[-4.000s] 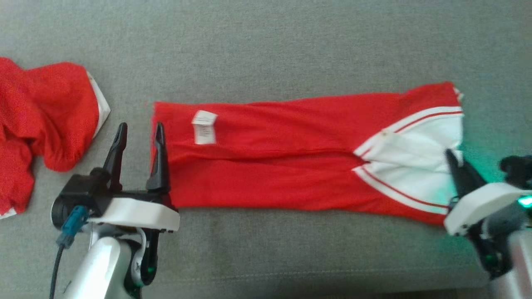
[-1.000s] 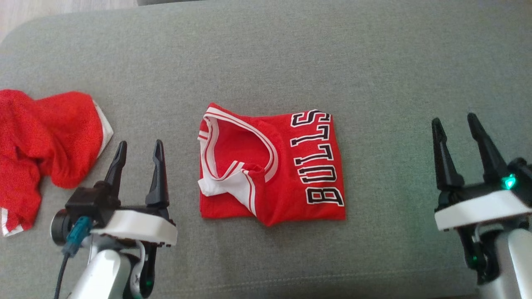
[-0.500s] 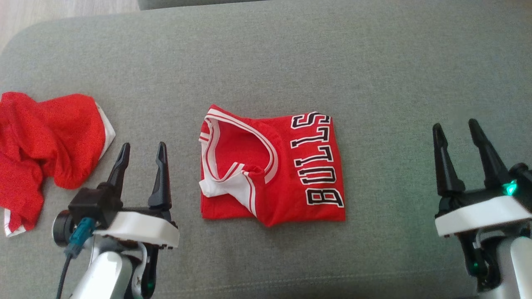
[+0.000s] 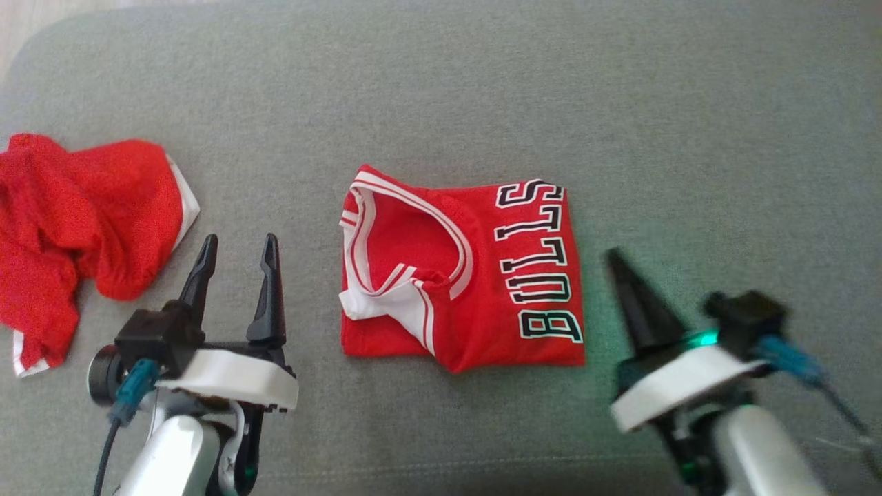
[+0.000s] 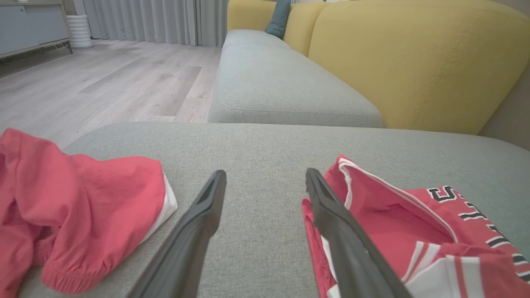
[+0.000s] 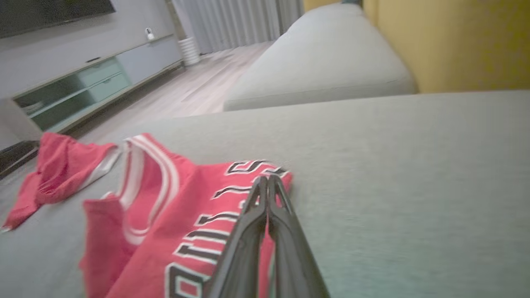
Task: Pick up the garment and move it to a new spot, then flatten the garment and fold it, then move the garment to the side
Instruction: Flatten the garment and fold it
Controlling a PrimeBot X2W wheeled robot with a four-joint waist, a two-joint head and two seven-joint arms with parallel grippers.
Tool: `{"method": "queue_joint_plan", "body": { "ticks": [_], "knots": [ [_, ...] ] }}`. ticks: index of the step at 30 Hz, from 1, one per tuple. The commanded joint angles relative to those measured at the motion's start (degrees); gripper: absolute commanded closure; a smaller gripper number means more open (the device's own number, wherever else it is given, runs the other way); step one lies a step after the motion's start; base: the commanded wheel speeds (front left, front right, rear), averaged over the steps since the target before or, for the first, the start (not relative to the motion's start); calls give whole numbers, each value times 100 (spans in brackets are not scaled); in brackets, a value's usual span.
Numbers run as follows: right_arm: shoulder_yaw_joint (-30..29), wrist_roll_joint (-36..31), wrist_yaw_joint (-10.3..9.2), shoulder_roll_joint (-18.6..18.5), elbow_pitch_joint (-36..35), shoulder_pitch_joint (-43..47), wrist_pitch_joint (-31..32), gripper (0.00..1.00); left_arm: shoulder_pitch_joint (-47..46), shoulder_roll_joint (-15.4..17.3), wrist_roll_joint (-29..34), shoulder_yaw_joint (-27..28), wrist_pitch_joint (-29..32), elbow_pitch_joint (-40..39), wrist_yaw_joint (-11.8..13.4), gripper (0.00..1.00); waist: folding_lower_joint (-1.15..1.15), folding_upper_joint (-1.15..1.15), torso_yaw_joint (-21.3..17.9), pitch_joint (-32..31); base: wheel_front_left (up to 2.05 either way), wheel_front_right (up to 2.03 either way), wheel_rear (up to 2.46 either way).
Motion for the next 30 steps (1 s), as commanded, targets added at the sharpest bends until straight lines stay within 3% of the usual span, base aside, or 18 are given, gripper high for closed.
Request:
{"method": "queue_joint_plan", "body": {
  "ticks": [1, 4, 18, 30],
  "knots": [
    [389, 93, -5, 85, -45, -280, 26, 100, -263, 116, 15, 184, -21, -197, -7, 0, 0, 0, 55, 51, 0, 0, 0],
    [983, 254, -5, 207, 299, -486, -13, 100, -320, 87, 6, 167, -38, -171, -27, 0, 0, 0, 140, 117, 0, 0, 0],
    [2537, 956, -5, 417, 1675, -1444, -124, 100, -472, -66, -8, 138, -128, -17, -103, 0, 0, 0, 424, 332, 0, 0, 0],
    [3641, 1512, -5, 427, 2111, -2015, -109, 100, -605, -206, 29, 179, -171, 153, -215, 0, 0, 0, 546, 453, 0, 0, 0]
  ]
}}
